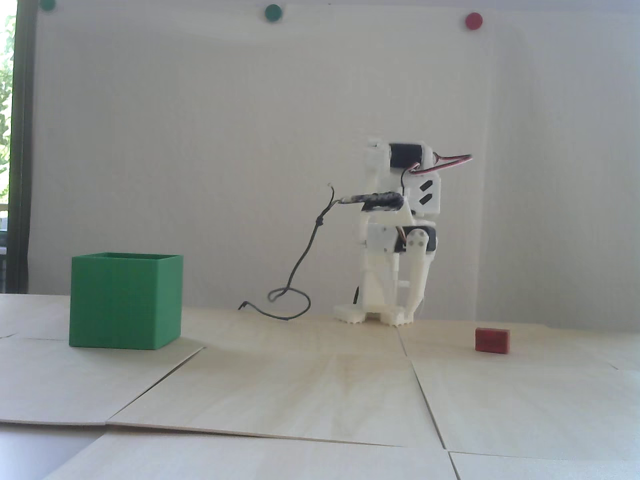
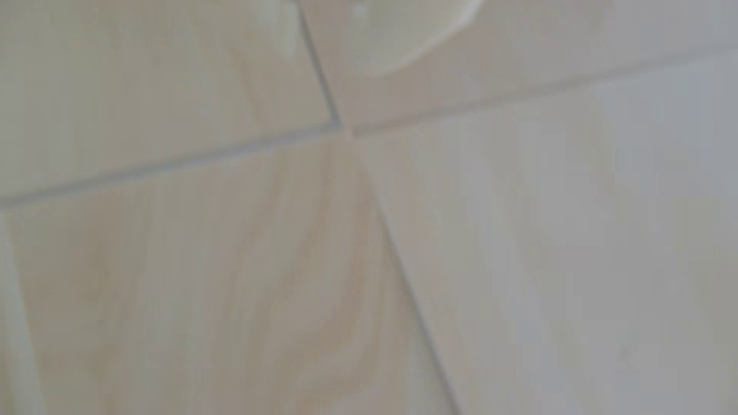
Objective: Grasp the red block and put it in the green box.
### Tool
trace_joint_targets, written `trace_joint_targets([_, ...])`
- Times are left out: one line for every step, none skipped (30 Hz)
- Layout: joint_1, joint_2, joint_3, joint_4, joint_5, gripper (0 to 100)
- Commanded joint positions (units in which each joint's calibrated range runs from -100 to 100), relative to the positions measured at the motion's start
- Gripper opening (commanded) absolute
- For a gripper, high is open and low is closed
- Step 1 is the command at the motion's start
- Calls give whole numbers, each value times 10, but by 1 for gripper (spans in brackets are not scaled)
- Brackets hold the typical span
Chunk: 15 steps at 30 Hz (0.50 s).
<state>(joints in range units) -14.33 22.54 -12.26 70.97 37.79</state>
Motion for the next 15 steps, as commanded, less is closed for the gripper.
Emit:
trace_joint_targets([3,39,-129,74,-2,3])
trace_joint_targets([0,47,-144,94,-2,2])
trace_joint_targets([-5,51,-159,117,-2,2])
trace_joint_targets([-12,51,-168,138,-2,2])
trace_joint_targets([-21,51,-178,159,-2,2])
trace_joint_targets([-31,51,-188,181,-3,2])
trace_joint_targets([-38,51,-192,191,-5,2])
trace_joint_targets([-48,51,-194,202,-6,2])
trace_joint_targets([-55,50,-195,206,-7,2])
trace_joint_targets([-58,49,-195,209,-7,2])
trace_joint_targets([-61,44,-194,212,-7,2])
trace_joint_targets([-65,36,-191,212,-7,2])
trace_joint_targets([-69,23,-191,210,-7,2])
trace_joint_targets([-74,5,-190,211,-6,2])
trace_joint_targets([-81,-9,-186,213,-6,2])
